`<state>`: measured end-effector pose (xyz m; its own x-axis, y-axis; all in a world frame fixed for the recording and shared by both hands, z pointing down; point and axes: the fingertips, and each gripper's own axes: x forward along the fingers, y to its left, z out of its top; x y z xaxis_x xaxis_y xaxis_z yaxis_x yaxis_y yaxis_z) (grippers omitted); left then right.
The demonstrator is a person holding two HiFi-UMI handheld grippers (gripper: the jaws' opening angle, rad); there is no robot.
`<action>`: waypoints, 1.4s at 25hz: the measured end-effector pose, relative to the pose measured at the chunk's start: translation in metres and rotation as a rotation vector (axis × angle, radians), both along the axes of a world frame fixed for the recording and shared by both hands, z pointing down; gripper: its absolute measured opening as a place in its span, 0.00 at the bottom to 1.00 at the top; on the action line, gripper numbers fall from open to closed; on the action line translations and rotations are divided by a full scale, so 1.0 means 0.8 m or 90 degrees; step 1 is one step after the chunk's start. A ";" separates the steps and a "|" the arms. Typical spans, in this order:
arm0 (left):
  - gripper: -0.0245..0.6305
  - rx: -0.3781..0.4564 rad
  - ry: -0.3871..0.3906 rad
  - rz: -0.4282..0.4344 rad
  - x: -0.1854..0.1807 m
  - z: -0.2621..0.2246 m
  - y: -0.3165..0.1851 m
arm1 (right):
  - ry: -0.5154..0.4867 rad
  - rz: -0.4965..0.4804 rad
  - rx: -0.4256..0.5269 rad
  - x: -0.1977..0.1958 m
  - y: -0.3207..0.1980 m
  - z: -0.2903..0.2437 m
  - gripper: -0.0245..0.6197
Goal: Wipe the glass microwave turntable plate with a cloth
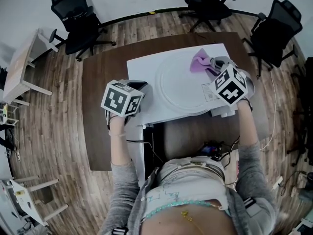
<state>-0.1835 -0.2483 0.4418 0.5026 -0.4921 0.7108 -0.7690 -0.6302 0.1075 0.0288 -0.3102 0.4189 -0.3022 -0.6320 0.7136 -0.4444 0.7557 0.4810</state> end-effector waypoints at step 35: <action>0.07 -0.013 -0.003 -0.010 0.002 0.005 0.006 | 0.037 -0.034 -0.053 0.009 0.142 0.002 0.21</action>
